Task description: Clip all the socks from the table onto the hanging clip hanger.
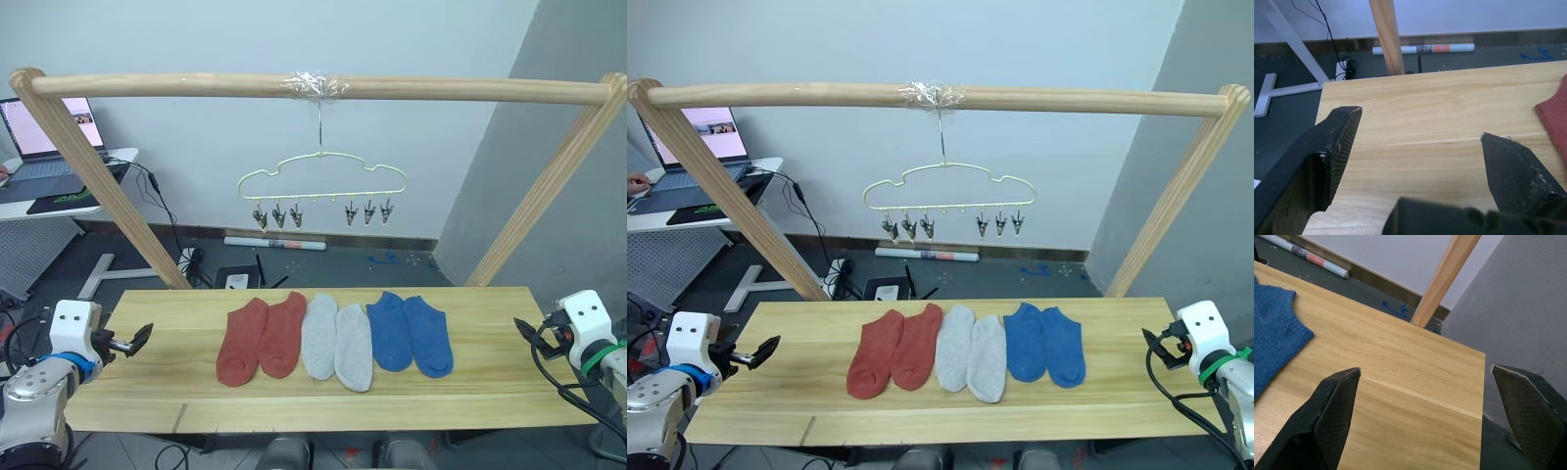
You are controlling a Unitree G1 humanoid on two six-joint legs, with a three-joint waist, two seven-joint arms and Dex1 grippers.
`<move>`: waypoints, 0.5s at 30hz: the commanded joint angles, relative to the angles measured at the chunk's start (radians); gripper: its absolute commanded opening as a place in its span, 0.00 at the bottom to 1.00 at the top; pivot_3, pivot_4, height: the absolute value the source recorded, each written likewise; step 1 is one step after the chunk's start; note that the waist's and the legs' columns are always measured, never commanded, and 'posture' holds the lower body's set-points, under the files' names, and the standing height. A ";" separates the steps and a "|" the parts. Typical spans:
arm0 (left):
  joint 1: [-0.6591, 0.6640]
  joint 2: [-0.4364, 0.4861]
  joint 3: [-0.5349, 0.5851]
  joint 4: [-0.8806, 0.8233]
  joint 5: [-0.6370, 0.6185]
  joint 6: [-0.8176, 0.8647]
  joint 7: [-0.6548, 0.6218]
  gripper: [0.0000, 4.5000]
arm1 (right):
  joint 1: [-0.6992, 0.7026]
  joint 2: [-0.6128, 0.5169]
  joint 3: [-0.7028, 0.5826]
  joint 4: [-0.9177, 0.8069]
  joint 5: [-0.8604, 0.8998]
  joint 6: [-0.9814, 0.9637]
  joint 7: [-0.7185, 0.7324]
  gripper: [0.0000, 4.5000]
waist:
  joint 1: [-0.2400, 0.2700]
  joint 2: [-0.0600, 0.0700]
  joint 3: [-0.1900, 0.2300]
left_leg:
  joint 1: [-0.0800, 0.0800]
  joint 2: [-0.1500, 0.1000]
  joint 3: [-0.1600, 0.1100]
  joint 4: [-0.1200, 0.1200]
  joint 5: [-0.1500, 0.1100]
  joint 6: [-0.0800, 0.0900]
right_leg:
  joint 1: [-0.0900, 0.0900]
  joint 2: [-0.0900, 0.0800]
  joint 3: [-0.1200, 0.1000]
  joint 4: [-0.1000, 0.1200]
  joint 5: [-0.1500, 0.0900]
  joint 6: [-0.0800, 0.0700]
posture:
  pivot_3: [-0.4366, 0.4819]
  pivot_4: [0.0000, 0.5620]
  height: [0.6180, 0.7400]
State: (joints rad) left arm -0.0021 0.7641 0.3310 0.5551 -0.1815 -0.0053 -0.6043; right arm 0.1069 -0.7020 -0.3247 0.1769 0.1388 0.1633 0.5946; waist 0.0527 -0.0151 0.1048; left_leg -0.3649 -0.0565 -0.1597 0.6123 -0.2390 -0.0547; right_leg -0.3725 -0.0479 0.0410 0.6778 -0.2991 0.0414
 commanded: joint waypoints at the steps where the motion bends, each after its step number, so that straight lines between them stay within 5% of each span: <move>1: -0.002 0.026 0.040 -0.032 -0.004 -0.006 0.019 0.99 | 0.007 -0.002 -0.012 -0.045 0.003 -0.027 -0.005 1.00 | 0.000 0.000 0.001 | 0.000 0.000 0.000 0.000 0.000 0.000 | 0.000 0.000 0.000 0.000 0.000 0.000 | 0.65 0.12 1.00; 11: 0.020 -0.008 0.139 -0.224 -0.176 0.112 -0.036 0.99 | 0.044 0.017 0.020 -0.049 -0.084 -0.178 -0.070 1.00 | -0.003 -0.003 0.015 | 0.000 0.000 0.000 0.000 0.000 0.000 | 0.001 -0.002 -0.001 0.000 -0.001 -0.001 | 0.64 0.22 1.00; 15: 0.066 -0.036 0.186 -0.457 -0.277 0.248 -0.015 0.99 | 0.038 0.046 0.024 -0.107 -0.051 -0.145 -0.074 1.00 | -0.004 -0.004 0.038 | 0.000 0.000 -0.002 0.000 0.000 0.000 | 0.000 -0.003 0.001 0.001 -0.003 -0.005 | 0.64 0.29 1.00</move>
State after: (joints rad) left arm 0.0609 0.7276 0.4786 0.2189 -0.4099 0.1990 -0.6354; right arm 0.1568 -0.6569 -0.2916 0.1371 0.0628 0.0137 0.5221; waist 0.0485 -0.0189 0.1427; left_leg -0.3655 -0.0564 -0.1626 0.6122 -0.2389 -0.0547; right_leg -0.3723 -0.0511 0.0428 0.6784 -0.3023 0.0365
